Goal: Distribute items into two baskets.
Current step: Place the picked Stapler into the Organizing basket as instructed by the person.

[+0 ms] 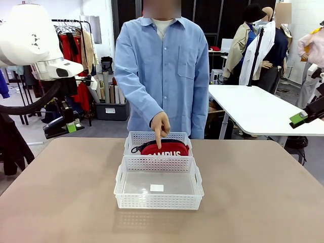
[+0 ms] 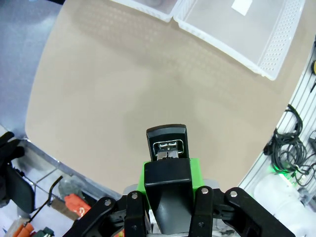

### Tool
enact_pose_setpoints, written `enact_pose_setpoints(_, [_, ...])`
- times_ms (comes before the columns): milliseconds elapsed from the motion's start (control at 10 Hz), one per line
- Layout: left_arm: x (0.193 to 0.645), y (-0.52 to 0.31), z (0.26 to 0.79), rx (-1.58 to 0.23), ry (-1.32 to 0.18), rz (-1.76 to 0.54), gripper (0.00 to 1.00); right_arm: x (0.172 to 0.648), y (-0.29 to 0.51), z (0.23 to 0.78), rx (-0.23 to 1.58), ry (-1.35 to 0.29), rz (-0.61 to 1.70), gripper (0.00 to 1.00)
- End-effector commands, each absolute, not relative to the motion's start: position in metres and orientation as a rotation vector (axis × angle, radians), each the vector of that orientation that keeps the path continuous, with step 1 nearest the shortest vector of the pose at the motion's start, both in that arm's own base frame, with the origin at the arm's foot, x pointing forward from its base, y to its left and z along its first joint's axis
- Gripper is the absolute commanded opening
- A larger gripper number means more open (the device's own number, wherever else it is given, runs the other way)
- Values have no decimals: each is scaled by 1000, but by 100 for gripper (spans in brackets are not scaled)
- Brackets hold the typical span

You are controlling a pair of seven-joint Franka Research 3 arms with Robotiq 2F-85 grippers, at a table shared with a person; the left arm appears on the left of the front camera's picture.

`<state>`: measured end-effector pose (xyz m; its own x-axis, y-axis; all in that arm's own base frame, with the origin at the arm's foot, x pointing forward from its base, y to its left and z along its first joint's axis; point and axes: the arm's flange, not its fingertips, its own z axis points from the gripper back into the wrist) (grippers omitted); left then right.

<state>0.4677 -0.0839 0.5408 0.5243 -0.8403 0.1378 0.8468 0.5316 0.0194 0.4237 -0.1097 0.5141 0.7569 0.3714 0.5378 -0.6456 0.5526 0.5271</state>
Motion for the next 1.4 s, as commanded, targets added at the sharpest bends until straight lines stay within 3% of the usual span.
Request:
enact_pose_setpoints(0, [468, -83, 544, -49, -150, -1002, 0, 427, -109, 518, 776, -384, 626, 100])
enact_pose_setpoints(500, [462, -94, 538, -43, -127, -1030, 0, 427, -109, 518, 776, -384, 626, 100])
enact_pose_setpoints(1300, [390, -175, 495, -16, -109, -1246, 0, 427, -109, 518, 776, -384, 626, 100])
